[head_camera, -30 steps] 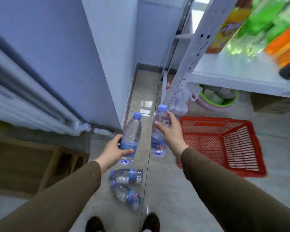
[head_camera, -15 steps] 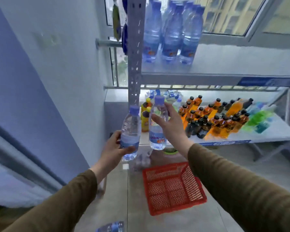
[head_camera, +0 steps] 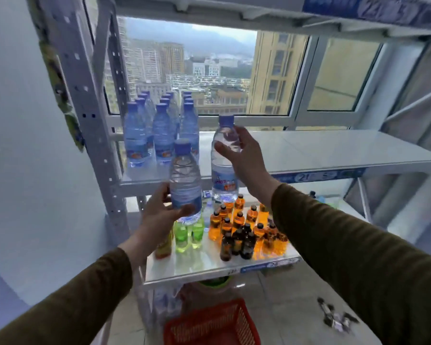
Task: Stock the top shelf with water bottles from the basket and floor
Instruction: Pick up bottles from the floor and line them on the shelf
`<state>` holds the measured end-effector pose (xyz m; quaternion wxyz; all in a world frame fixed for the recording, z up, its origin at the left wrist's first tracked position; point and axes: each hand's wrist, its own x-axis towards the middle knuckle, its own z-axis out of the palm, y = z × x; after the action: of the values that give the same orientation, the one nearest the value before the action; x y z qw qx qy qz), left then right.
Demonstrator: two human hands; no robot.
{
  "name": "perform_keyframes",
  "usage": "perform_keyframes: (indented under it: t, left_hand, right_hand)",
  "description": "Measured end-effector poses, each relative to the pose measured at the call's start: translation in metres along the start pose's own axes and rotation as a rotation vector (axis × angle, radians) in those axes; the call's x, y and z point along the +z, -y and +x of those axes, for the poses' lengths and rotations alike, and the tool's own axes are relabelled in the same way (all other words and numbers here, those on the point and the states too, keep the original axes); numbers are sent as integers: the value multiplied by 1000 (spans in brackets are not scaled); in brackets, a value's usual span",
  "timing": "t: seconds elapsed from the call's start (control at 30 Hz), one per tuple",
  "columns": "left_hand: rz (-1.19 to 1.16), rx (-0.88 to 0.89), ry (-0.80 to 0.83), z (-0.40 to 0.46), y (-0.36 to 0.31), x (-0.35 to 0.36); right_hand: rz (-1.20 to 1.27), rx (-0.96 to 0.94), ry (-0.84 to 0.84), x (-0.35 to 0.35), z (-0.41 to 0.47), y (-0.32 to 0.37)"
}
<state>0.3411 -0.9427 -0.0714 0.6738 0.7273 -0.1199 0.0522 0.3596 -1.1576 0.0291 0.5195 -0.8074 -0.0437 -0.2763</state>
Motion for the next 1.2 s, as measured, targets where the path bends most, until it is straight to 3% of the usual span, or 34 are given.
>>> perform_keyframes:
  t: [0.17, 0.33, 0.8, 1.2]
  left_hand:
    - [51, 69, -43, 46, -18, 73]
    - [76, 81, -90, 93, -25, 102]
    - [123, 25, -207, 220, 5, 148]
    - [164, 0, -412, 321, 25, 179]
  right_hand:
    - [42, -7, 63, -45, 72, -22]
    - [69, 0, 126, -52, 136, -47]
    - [83, 62, 271, -2, 276, -116]
    - [113, 68, 425, 55, 383, -175]
